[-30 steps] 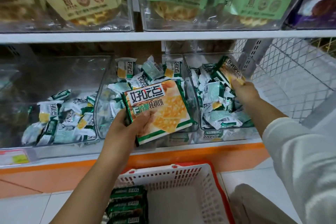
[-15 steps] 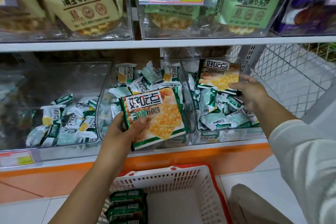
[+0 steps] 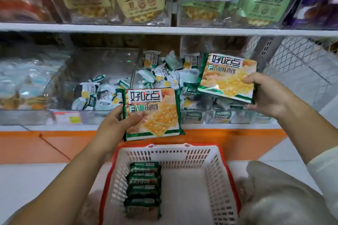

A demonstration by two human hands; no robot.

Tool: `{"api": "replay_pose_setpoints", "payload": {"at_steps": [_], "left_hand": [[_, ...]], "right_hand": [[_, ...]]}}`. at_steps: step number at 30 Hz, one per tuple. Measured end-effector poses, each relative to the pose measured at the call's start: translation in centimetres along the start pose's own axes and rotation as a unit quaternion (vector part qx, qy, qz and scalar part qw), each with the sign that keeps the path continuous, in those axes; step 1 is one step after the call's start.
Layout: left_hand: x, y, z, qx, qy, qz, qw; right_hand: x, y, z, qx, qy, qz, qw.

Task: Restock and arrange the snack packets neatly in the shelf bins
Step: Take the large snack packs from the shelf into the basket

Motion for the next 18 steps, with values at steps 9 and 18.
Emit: {"api": "replay_pose_setpoints", "payload": {"at_steps": [9, 18], "left_hand": [[9.0, 11.2, 5.4, -0.025, 0.101, -0.088, 0.991], [10.2, 14.5, 8.8, 0.003, 0.157, -0.147, 0.977]], "right_hand": [[3.1, -7.5, -16.9, 0.201, -0.089, 0.087, 0.972], [2.1, -14.5, -38.4, 0.446, -0.216, 0.139, 0.858]]}}
Point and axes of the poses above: each hand's wrist, its own x-axis away from the middle knuckle, its own y-axis out of the back of the hand, z = x × y, the point moved 3 cm from there along -x, towards the middle knuckle, and after that the axes turned 5 degrees about -y, right-handed, at the moved point
